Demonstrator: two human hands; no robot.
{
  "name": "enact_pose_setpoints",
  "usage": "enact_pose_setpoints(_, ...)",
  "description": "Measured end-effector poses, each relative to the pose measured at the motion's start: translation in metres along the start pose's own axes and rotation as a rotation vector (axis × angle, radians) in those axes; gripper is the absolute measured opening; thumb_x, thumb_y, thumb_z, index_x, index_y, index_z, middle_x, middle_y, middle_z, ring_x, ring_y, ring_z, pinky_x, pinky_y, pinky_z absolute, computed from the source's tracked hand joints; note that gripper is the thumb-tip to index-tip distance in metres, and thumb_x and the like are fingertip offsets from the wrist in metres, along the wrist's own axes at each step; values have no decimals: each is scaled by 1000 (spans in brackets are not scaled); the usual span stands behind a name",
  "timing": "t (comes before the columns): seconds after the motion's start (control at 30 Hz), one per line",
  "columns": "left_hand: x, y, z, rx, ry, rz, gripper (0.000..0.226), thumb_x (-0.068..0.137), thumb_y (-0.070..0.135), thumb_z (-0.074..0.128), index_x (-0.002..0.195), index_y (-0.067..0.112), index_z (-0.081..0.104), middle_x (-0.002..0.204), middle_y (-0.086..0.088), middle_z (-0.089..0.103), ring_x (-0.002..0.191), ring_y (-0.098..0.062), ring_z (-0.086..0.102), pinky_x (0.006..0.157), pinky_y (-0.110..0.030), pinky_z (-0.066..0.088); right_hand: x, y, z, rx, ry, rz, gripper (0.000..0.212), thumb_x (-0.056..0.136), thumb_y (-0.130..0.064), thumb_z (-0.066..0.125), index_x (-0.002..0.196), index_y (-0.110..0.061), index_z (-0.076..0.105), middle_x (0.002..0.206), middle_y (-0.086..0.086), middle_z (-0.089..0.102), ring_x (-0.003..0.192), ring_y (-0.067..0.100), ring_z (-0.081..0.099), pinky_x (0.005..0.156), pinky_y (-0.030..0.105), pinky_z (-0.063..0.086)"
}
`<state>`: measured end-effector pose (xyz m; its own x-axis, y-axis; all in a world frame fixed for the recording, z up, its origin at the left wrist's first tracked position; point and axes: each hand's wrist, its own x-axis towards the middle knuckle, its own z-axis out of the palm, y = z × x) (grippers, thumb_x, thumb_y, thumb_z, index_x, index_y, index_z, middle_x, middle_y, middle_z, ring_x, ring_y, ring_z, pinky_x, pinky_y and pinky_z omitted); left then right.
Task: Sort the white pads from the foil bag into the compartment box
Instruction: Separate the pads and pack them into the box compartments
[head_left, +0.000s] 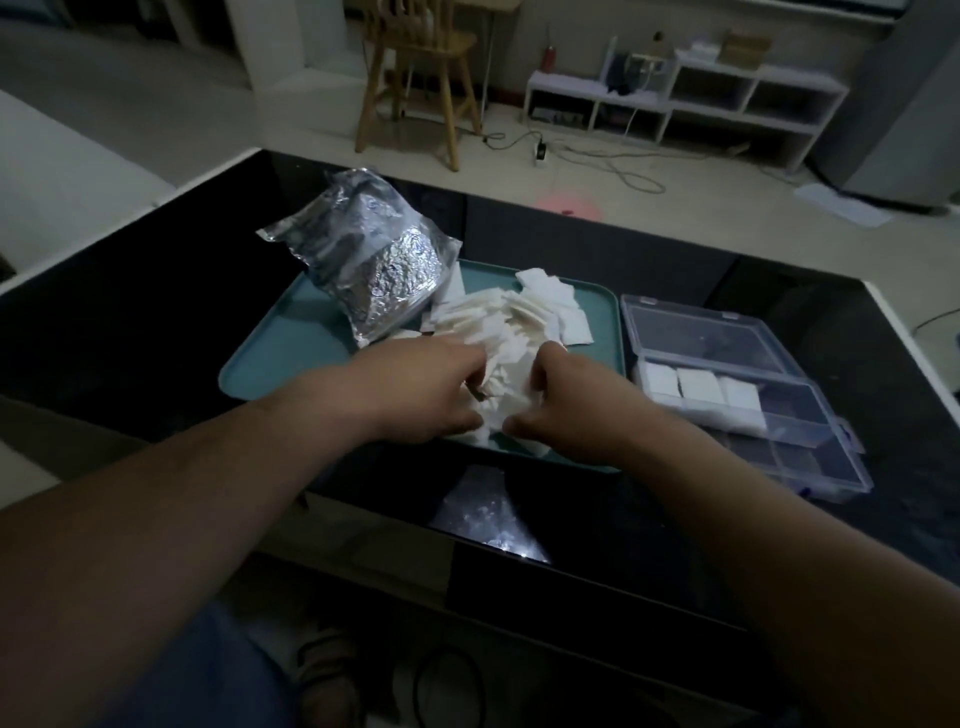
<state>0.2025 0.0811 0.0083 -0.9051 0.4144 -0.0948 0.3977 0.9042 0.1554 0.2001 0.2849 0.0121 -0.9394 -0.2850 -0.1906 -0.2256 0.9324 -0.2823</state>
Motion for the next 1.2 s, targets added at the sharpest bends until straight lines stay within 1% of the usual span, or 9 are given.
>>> enact_pose_setpoints(0.27, 7, -3, 7, -23, -109, 12, 45, 85, 44, 76, 125, 34, 58, 120, 2, 58, 111, -22, 59, 85, -33, 46, -2, -14, 9, 43, -23, 65, 36, 82, -36, 78, 106, -25, 53, 91, -1, 64, 87, 25, 63, 75, 37, 55)
enact_pose_setpoints(0.47, 9, -4, 11, -80, -75, 20, 36, 84, 39, 75, 114, 30, 59, 106, 4, 51, 108, -24, 56, 91, -37, 47, -1, -3, 12, 68, 5, -4, 29, 89, -31, 74, 77, -16, 53, 75, -2, 57, 79, 25, 58, 61, 30, 41)
enact_pose_setpoints(0.6, 12, -1, 4, -147, 52, 24, 19, 90, 38, 67, 105, 27, 61, 98, 7, 59, 100, -20, 60, 79, -31, 44, -5, 8, -4, 360, 2, 30, 25, 98, -23, 72, 84, -3, 64, 78, 8, 72, 65, 18, 70, 48, 19, 44)
enact_pose_setpoints(0.73, 11, 14, -8, -685, 148, -185, 19, 98, 40, 58, 104, 23, 61, 97, 0, 72, 87, -19, 70, 81, -38, 57, -10, 8, -18, 522, 79, 68, 30, 97, -32, 72, 90, -3, 71, 74, 3, 77, 53, 6, 66, 48, 17, 43)
enact_pose_setpoints(0.87, 6, 46, -11, -1439, -43, -237, 36, 106, 47, 46, 109, 14, 61, 98, -15, 67, 83, -29, 67, 77, -43, 58, -9, -9, -15, 502, 378, 23, 25, 92, -36, 73, 80, -15, 69, 71, 0, 73, 67, 17, 70, 61, 34, 52)
enact_pose_setpoints(0.97, 10, 58, -8, -1682, 23, -187, 30, 108, 35, 45, 105, 14, 67, 93, -13, 66, 85, -28, 65, 81, -45, 59, -8, -26, -12, 420, 339, -109, 8, 92, -19, 65, 84, -20, 68, 78, -5, 71, 76, 18, 67, 63, 32, 49)
enact_pose_setpoints(1.03, 16, 52, -9, -1771, 84, -271, 21, 107, 27, 46, 105, 16, 65, 85, -9, 62, 71, -22, 61, 63, -32, 58, -4, -25, -16, 573, 224, -177, 10, 95, -16, 65, 100, -16, 74, 90, -1, 75, 86, 20, 70, 72, 34, 54)
enact_pose_setpoints(1.13, 18, 32, -17, -1837, 198, -510, 12, 99, 19, 49, 105, 16, 59, 74, -5, 52, 56, -19, 54, 49, -25, 51, 0, -4, -36, 905, 251, -29, 17, 100, -19, 64, 114, -19, 74, 101, -1, 77, 91, 13, 70, 79, 31, 57)
enact_pose_setpoints(1.2, 17, 21, -20, -1836, 271, -571, 16, 95, 17, 46, 104, 16, 59, 68, -4, 48, 54, -20, 50, 48, -25, 51, 4, 16, -39, 722, 324, 100, 13, 101, -25, 64, 110, -20, 71, 103, 0, 75, 91, 15, 70, 78, 33, 56)
